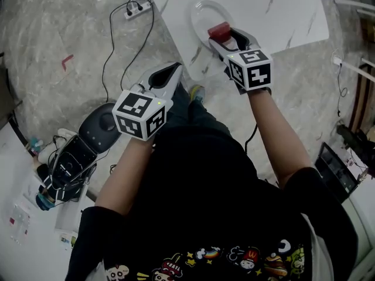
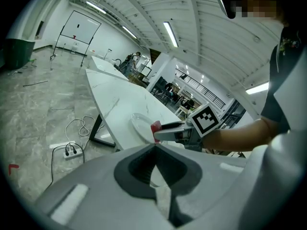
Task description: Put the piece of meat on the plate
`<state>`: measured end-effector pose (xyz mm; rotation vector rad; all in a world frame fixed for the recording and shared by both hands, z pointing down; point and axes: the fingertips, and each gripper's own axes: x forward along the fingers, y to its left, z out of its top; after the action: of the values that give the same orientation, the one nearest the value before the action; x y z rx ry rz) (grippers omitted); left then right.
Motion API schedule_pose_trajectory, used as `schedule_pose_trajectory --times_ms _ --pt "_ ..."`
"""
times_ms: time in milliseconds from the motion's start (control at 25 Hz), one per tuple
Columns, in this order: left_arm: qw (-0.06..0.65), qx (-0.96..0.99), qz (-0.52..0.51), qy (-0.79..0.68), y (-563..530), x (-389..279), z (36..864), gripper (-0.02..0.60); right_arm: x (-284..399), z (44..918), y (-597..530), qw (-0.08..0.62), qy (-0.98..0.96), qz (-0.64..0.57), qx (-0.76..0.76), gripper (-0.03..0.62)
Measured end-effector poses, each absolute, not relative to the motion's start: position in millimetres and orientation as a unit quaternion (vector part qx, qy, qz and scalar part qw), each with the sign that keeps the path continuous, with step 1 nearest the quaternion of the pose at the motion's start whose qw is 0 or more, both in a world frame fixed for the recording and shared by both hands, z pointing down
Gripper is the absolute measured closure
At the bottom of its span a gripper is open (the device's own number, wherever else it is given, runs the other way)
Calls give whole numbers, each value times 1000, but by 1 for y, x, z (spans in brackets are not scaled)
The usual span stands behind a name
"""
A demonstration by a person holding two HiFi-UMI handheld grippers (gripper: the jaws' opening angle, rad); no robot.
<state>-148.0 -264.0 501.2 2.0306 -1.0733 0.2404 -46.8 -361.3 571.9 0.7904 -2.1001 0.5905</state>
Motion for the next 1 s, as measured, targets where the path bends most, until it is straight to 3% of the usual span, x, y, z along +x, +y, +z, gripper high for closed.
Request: schedule_pose_trajectory --times_ms 360,1000 --pt "414 799 90 -426 -276 -160 510 581 -57 587 -379 434 -815 228 310 296" --pt "414 799 93 -426 -278 -155 507 581 -62 589 -387 432 -821 228 296 292"
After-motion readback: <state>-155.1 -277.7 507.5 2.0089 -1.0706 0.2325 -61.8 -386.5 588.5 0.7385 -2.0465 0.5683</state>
